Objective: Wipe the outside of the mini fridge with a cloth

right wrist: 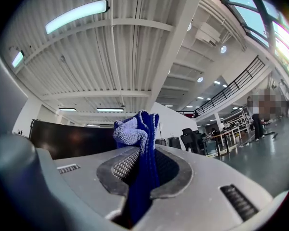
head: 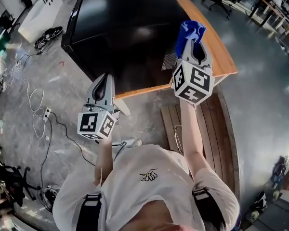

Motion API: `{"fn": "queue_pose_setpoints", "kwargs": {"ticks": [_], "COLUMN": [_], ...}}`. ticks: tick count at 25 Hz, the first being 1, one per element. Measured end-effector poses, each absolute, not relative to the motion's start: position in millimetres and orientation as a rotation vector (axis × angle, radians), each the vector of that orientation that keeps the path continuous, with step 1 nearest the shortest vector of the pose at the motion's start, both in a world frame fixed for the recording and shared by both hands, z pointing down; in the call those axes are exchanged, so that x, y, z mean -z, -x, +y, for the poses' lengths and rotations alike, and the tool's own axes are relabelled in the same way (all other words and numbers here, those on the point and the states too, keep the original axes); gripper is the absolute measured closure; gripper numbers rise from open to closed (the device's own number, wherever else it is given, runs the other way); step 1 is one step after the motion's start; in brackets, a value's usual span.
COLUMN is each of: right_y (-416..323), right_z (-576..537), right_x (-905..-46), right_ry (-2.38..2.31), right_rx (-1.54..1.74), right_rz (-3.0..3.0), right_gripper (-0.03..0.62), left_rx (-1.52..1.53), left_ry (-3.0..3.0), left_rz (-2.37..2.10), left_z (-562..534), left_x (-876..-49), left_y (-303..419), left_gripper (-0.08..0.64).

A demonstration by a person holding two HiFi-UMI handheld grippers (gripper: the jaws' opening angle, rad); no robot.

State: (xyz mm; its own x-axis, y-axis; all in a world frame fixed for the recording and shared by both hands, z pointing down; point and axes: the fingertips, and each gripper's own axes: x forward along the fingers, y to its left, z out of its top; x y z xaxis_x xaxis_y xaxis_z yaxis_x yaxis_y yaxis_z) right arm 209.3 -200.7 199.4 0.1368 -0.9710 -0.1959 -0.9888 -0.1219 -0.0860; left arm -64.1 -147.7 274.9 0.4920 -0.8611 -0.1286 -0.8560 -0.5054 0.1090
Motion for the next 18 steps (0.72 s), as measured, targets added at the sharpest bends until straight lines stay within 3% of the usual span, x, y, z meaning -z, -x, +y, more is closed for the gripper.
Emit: {"fn": "queue_pose_setpoints", "kwargs": {"ticks": [14,18], "right_y": [-233,-211], "right_z": [-190,-164], "right_x": [-203,-196], "right_ry": [2.276,2.204], "right_rx": [-0.12,-0.121], "right_rz": [1.85,1.868], "right_gripper": [0.531,0.531], "left_rx": [0.256,0.258], "left_ry": [-2.698,-2.68], "left_rz": [-1.551,-1.588], "left_z": [-137,-132], "left_x": [-275,-272], "left_y": [73,85], "left_gripper": [0.555,0.555]}}
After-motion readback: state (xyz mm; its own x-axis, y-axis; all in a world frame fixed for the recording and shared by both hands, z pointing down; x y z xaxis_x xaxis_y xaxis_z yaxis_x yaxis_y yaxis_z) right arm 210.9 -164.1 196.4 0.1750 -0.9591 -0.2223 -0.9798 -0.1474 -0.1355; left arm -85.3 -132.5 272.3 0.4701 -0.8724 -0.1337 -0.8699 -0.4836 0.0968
